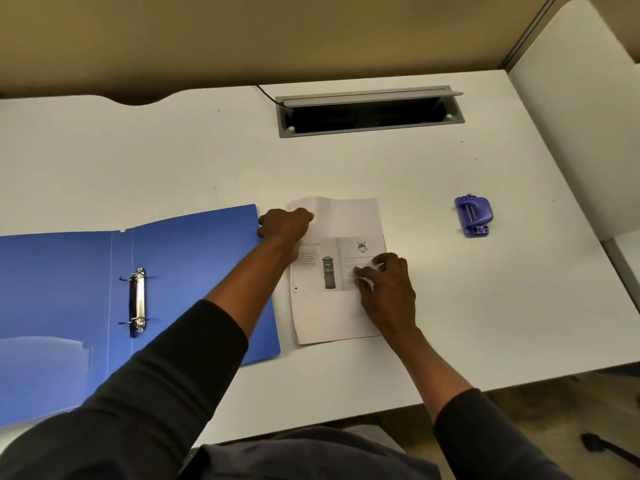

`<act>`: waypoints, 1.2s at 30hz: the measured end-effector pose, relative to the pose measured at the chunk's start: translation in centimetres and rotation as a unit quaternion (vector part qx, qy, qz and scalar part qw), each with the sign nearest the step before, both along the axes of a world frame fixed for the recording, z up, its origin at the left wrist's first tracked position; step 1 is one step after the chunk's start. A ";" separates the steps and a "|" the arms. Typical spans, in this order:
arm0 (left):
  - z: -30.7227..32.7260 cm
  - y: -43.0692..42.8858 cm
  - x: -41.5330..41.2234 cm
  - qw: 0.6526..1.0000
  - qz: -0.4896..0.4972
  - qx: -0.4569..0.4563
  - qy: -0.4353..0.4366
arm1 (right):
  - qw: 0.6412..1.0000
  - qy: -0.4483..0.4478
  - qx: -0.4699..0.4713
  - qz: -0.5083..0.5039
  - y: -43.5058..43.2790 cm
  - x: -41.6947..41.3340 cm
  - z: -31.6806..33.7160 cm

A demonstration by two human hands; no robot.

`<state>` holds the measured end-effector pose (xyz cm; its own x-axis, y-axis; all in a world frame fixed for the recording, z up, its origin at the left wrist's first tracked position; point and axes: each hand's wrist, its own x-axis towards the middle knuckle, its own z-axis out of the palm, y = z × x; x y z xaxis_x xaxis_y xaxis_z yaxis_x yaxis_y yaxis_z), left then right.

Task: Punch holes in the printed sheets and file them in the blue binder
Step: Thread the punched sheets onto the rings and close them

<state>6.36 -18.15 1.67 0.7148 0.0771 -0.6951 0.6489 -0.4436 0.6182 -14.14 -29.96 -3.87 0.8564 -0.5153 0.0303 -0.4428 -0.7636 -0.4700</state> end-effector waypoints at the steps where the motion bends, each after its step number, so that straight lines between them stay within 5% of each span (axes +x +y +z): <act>1: -0.1 0.0 0.4 1.000 0.005 -0.020 0.011 | 1.000 0.000 0.001 0.000 0.0 0.0 0.0; 11: 0.5 0.5 0.4 0.992 0.037 -0.098 0.065 | 1.000 -0.012 -0.013 0.000 0.0 -0.1 -0.1; 20: -0.4 2.7 -3.0 0.970 -0.202 -0.008 -0.137 | 1.000 -0.010 0.006 -0.011 0.1 -0.1 -0.2; 24: 0.9 4.7 -3.1 0.958 -0.216 -0.064 -0.180 | 0.991 -0.049 0.111 -0.062 -0.6 0.6 0.6; 29: 4.8 8.5 -3.0 0.934 -0.218 -0.178 -0.221 | 0.910 -0.113 0.361 -0.168 -2.0 3.0 4.7; 33: 8.9 12.2 -2.5 0.913 -0.203 -0.214 -0.281 | 0.821 -0.094 0.563 -0.020 -1.5 5.9 8.0; 36: 10.5 16.0 -1.6 0.908 -0.168 -0.212 -0.319 | 0.787 -0.061 0.610 0.062 1.1 8.5 10.7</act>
<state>4.78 -2.18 12.22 0.9166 -0.3970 -0.0468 -0.0296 -0.1842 0.9824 -5.62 -28.82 6.82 0.9311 -0.1370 -0.3381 -0.2964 0.2563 -0.9200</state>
